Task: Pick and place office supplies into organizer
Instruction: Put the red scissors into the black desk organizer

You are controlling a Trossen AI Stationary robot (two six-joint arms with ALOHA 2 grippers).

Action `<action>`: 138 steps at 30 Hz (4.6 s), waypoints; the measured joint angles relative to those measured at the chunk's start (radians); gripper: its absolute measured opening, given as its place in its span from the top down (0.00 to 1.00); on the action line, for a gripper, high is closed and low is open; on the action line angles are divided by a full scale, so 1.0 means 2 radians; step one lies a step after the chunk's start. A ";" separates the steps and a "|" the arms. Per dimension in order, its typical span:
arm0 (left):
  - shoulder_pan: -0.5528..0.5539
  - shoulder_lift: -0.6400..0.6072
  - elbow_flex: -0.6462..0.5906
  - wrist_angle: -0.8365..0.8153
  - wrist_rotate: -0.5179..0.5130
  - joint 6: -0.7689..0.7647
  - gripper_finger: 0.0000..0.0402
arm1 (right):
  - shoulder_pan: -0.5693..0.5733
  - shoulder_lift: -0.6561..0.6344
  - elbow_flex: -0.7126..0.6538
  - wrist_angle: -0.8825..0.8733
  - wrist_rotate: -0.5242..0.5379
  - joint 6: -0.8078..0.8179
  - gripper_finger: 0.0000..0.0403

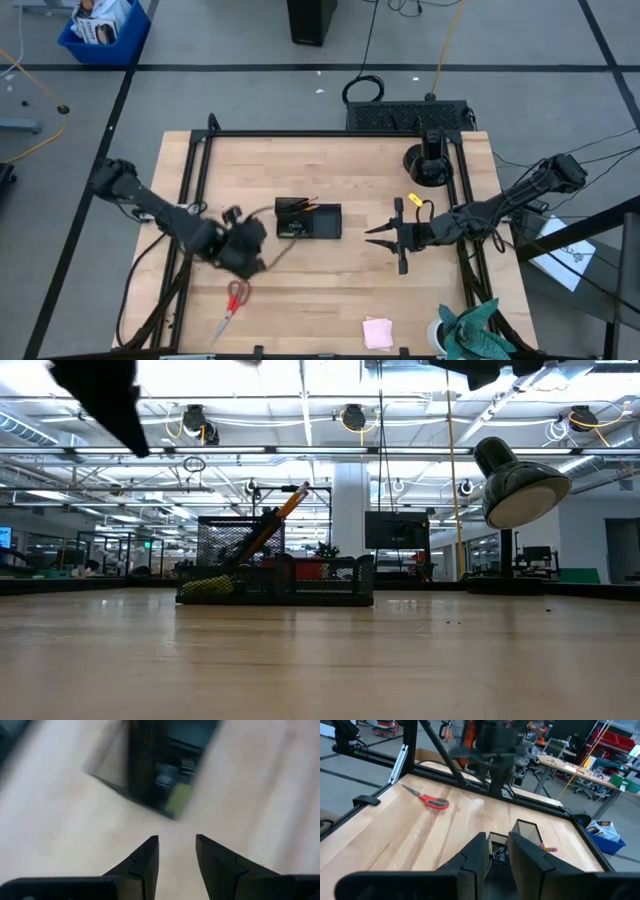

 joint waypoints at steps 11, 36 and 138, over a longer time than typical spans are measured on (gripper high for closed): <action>-0.116 0.086 -0.002 -0.033 0.107 -0.178 0.67 | 0.001 0.000 0.000 -0.003 0.000 0.010 0.82; -0.148 0.162 -0.003 0.033 0.137 -0.034 0.67 | 0.001 0.000 0.000 0.000 -0.001 0.016 0.82; -0.147 0.222 0.041 -0.027 0.092 -0.001 0.60 | 0.001 0.000 0.000 0.004 -0.001 0.030 0.82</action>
